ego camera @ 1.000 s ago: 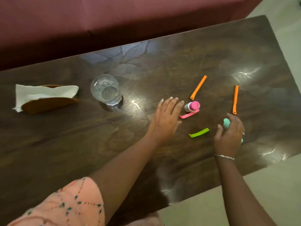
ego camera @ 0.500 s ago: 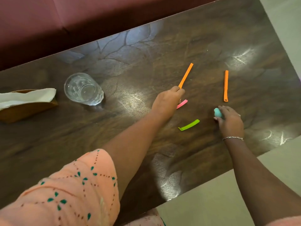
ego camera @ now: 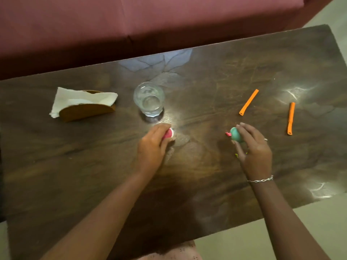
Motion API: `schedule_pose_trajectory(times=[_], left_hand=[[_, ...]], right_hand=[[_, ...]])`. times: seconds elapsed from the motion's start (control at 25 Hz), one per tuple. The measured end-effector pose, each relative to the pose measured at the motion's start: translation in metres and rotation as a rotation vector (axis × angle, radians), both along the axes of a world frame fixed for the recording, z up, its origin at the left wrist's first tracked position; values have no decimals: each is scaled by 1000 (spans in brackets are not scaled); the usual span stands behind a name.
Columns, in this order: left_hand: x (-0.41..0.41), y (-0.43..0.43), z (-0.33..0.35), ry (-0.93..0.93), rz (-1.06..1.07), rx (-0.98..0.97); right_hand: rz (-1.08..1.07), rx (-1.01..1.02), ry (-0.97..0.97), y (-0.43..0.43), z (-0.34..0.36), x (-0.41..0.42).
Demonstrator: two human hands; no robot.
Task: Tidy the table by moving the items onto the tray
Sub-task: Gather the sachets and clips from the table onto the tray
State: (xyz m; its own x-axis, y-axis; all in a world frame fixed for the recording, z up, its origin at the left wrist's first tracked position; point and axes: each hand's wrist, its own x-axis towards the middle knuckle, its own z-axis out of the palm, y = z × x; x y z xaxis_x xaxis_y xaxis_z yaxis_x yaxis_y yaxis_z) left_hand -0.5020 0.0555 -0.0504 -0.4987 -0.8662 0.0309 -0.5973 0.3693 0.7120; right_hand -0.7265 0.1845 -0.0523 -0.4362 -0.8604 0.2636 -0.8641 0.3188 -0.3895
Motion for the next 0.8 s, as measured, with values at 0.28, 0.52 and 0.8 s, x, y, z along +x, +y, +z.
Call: schedule_pose_trajectory(times=[0.28, 0.52, 0.8], left_hand=[[169, -19, 30, 41, 355, -51], [319, -22, 56, 44, 651, -122], [451, 6, 50, -76, 929, -217]], right_hand=[[365, -16, -167, -88, 26, 181], [635, -63, -333, -155, 53, 347], [1004, -66, -450, -223, 69, 525]])
